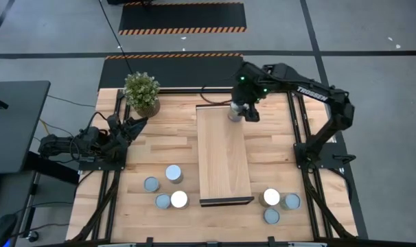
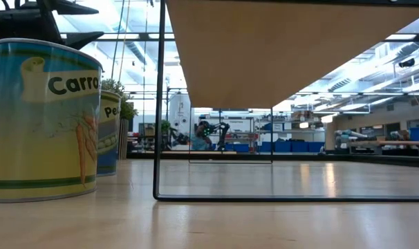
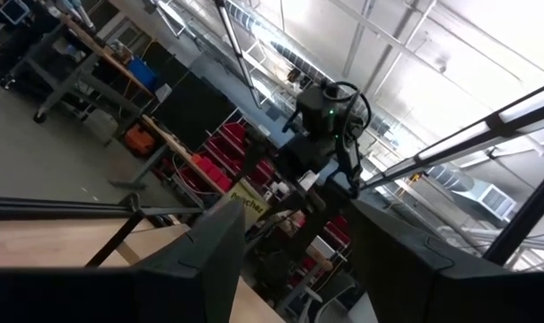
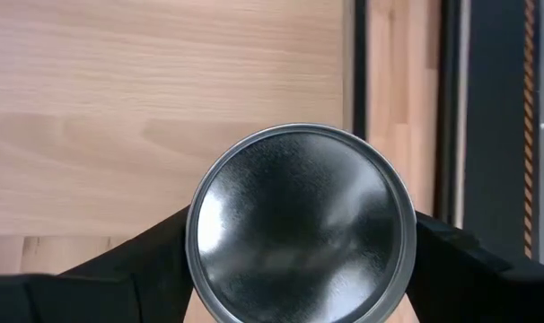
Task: Pick and place cans onto a shelf
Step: Put the canned peaches on the shelf, then put the large canned peas on the shelf
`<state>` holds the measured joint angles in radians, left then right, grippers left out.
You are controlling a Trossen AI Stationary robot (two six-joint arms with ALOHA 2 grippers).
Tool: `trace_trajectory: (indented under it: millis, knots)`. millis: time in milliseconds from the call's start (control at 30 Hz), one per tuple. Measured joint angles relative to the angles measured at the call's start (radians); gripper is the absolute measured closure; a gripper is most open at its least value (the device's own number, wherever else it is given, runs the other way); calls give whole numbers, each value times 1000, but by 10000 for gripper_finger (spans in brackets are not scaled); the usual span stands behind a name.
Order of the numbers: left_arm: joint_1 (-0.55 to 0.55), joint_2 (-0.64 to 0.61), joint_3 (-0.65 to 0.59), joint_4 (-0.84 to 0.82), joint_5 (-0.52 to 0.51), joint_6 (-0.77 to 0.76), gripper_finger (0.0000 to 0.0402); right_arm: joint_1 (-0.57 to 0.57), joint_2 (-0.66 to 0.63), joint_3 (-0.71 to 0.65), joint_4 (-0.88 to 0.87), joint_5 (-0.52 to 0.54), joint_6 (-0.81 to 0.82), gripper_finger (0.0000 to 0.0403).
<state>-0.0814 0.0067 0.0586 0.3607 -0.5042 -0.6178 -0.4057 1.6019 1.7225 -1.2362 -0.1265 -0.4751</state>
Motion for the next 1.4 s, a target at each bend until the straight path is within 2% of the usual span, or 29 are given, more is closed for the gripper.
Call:
trace_trajectory:
  millis: [300, 500, 600, 800, 967, 1067, 1200, 1300, 1400]
  knots:
    - [0, 0, 0, 0, 5, 1, 198, 11, 42, 0, 18, 1, -7, 73]
    - [0, 1, 1, -23, -7, 2, 195, 4, 49, -3, 24, 1, 0, 25]
    - [0, 1, 1, -43, -8, 3, 183, 4, 49, -4, 41, 6, 0, 9]
    - [0, 1, 1, -83, -7, 7, 144, 16, 46, 41, 25, 37, 0, 13]
    - [0, 1, 17, -112, 10, 55, 136, 23, 46, 84, 7, 59, 0, 4]
    - [0, 1, 70, -196, 21, 99, 139, 35, 46, 118, -17, 68, 4, 5]
    - [0, 25, 167, -391, 71, 110, 142, 68, 46, 174, -38, 82, 20, 5]
    - [0, 69, 230, -599, 189, 45, 143, 101, 46, 220, -46, 92, 63, 5]
    - [-1, 150, 279, -738, 331, -3, 143, 166, 46, 257, -52, 164, 83, 7]
